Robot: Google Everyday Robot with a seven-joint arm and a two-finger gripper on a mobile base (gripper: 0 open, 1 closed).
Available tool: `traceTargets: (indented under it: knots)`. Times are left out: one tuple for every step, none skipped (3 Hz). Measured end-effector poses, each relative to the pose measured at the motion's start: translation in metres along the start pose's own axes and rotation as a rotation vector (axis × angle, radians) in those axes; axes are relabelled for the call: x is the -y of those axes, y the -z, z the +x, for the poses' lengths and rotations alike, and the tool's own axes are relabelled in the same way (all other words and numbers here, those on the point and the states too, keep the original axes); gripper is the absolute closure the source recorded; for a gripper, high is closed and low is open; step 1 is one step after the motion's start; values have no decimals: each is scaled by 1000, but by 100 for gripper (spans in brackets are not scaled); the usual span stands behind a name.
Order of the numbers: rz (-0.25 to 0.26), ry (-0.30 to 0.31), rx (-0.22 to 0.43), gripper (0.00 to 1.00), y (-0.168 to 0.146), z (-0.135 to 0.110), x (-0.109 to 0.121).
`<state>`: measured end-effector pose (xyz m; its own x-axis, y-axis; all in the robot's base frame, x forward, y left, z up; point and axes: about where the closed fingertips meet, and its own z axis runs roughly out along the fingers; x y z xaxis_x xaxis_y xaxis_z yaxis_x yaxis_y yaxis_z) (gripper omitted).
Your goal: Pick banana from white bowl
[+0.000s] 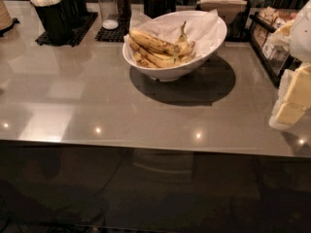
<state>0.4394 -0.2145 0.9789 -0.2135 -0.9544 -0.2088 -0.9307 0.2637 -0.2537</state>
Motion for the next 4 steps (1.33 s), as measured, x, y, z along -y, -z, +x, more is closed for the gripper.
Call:
traceTargets:
  knots:
    - [0, 0, 0, 0, 0, 0, 0]
    - [3, -5, 31, 0, 2, -9, 8]
    - [-24, 22, 122, 0, -1, -41, 30]
    - [-48, 75, 195, 0, -3, -81, 57]
